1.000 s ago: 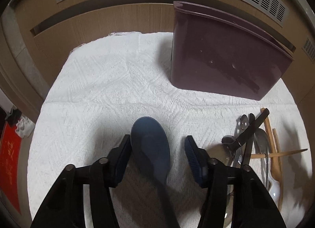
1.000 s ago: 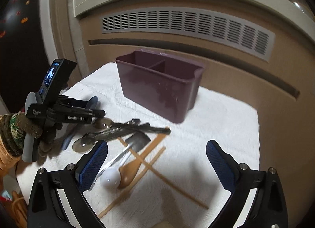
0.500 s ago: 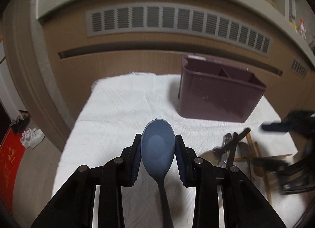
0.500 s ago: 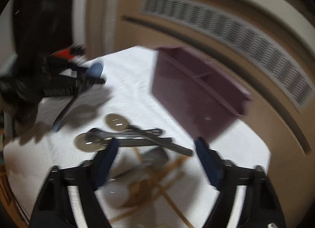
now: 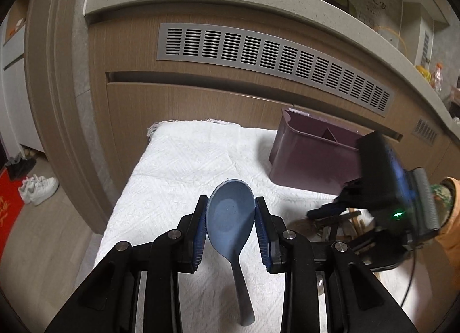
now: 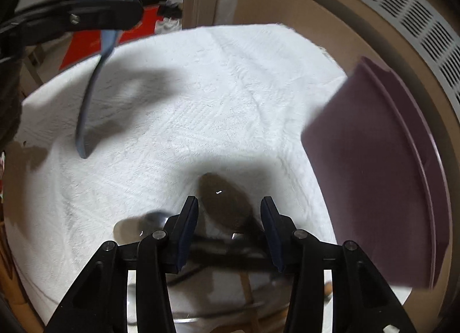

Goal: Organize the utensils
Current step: 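Grasp the metal spoon from the utensil pile with the right tool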

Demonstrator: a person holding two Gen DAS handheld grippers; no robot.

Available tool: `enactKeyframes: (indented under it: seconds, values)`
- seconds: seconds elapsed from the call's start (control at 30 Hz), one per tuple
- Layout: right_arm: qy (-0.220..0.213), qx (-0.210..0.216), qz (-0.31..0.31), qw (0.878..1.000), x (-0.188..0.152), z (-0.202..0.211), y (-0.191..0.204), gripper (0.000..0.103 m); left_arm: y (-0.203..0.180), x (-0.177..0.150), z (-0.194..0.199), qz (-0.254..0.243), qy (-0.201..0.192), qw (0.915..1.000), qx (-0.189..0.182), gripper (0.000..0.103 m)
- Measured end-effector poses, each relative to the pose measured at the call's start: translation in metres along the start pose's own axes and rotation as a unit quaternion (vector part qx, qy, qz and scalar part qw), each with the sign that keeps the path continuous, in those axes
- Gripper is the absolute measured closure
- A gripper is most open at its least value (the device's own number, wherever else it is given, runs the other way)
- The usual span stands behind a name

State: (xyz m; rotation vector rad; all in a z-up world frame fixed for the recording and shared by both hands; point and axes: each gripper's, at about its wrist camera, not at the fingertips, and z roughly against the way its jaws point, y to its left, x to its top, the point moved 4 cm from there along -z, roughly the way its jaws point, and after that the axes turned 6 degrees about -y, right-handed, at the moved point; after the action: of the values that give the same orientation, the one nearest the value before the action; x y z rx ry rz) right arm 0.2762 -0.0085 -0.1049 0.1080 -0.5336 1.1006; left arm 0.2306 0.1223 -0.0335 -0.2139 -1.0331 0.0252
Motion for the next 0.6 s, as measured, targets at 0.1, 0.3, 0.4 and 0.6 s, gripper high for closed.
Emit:
enactKeyframes:
  seconds: [0.1, 0.3, 0.4, 0.6]
  values:
    - [0.011, 0.009, -0.005, 1.000, 0.003, -0.008, -0.002, 0.059, 0.001, 0.000, -0.002, 0.006, 0.002, 0.9999, -0.009, 0.071]
    - [0.014, 0.031, -0.065, 0.997, 0.003, -0.016, -0.024, 0.045, -0.005, -0.001, -0.009, 0.004, 0.010, 0.9998, -0.018, 0.071]
    - [0.016, 0.050, -0.110, 0.993, 0.004, -0.021, -0.036, 0.056, -0.004, -0.003, -0.014, 0.001, 0.027, 0.9996, -0.013, 0.071]
    - [0.021, 0.022, -0.119, 0.992, -0.005, -0.008, -0.029, 0.071, -0.004, -0.018, -0.042, 0.028, 0.109, 0.9930, -0.034, 0.070]
